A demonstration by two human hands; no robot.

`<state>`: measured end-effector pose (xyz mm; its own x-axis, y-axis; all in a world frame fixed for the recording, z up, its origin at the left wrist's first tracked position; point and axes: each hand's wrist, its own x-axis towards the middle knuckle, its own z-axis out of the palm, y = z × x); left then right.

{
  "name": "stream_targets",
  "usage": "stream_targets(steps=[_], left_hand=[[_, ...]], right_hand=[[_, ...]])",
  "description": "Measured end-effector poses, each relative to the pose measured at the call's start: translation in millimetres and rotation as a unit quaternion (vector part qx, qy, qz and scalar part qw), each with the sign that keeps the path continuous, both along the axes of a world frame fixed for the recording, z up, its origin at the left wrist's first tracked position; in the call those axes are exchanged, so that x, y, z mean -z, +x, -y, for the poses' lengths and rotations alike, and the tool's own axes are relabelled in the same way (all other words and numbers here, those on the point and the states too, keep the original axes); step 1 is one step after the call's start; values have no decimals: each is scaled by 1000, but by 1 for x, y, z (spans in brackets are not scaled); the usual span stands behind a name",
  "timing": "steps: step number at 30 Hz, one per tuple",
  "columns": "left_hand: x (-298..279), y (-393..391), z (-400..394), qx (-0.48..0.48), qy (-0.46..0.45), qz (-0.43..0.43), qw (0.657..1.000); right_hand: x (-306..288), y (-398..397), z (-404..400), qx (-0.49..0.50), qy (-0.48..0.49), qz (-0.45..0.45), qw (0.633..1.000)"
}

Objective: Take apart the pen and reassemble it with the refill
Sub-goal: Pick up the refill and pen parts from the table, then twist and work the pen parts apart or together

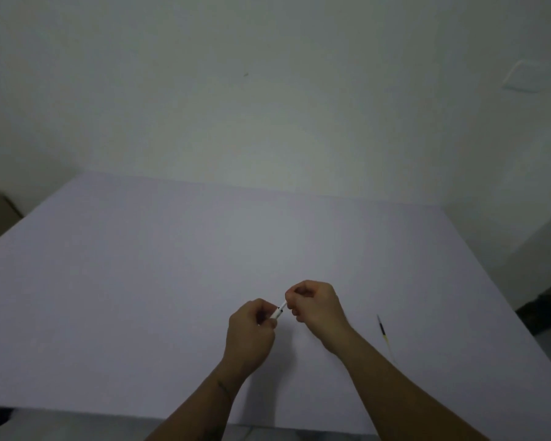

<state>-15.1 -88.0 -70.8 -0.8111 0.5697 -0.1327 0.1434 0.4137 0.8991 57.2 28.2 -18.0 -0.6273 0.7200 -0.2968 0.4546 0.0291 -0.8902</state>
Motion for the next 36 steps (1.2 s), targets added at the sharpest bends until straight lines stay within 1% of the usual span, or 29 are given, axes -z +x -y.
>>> stream_targets(steps=[3,7,10,14,18,24,28,34,36], left_hand=[[1,2,-4,-1,12,10,1000],[1,6,-13,4,13,13,1000],[0,5,-18,16,5,12,1000],[-1,2,-25,14,-14,-4,1000],[1,4,-39,15,-37,-8,999],[12,12,-61,8,-67,0,998],[18,18,-73,15,-87,-5,996],[20,15,-80,12,-104,-7,994],[21,13,-80,9,-108,-9,994]], right_hand=[[1,4,-4,-30,-28,21,999],[6,16,-21,-16,-24,46,998],[17,33,-46,12,-3,82,997],[33,57,-81,35,62,181,981],[46,66,-104,-3,95,233,968],[68,48,-120,-77,166,297,937],[77,39,-126,-105,210,318,919],[79,34,-129,-135,222,321,911],[74,33,-128,-128,220,317,914]])
